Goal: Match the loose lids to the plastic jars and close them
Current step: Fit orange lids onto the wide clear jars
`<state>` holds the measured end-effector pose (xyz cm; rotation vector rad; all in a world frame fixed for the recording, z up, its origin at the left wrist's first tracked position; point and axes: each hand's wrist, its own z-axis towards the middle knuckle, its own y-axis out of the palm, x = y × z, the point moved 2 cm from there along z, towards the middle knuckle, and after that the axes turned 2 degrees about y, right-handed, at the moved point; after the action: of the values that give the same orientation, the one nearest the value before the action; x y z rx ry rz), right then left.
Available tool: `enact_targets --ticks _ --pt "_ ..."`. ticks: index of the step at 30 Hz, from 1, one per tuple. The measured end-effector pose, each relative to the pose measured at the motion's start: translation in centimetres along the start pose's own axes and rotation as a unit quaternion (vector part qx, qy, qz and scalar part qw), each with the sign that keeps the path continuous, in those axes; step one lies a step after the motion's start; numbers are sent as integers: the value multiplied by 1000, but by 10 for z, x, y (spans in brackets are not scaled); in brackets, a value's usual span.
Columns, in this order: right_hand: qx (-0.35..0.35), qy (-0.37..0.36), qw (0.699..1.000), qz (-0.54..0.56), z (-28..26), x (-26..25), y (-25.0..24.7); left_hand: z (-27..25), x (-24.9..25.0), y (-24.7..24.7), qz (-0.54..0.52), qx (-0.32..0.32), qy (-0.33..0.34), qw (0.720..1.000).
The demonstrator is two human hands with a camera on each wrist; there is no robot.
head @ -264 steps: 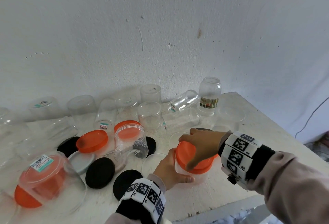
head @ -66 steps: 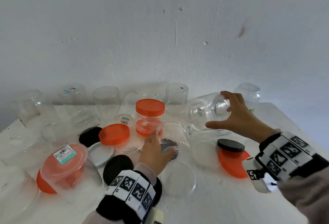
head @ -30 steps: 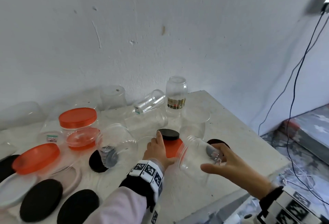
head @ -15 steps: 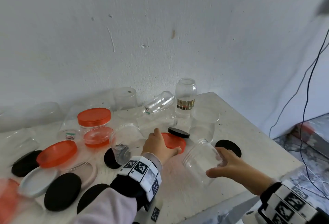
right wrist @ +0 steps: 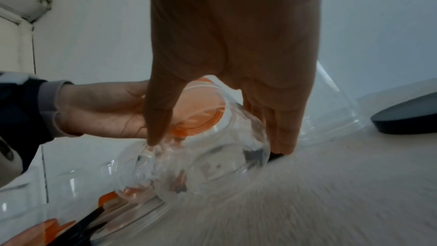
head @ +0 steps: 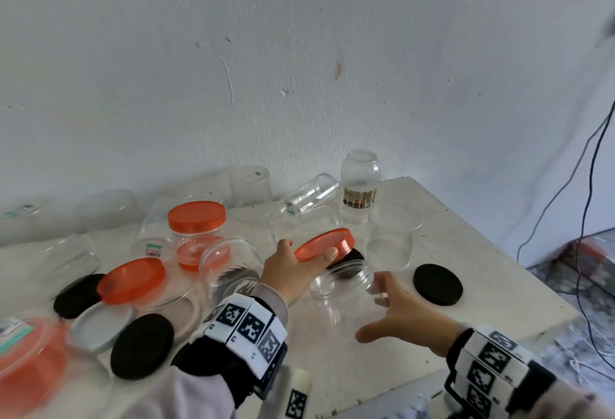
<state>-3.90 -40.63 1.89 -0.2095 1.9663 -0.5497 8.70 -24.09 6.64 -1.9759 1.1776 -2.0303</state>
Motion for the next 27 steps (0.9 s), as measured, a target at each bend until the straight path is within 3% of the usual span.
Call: enact_targets --ticks 11,17,27 --pt "-93 -37 995 -12 8 -16 27 -30 -24 -5 54 -44 92 993" --pt "-99 -44 994 -16 15 -24 29 -40 -34 -4 69 -36 149 986" --pt "-104 -13 994 -44 19 -22 27 -47 -45 0 63 -38 151 986"
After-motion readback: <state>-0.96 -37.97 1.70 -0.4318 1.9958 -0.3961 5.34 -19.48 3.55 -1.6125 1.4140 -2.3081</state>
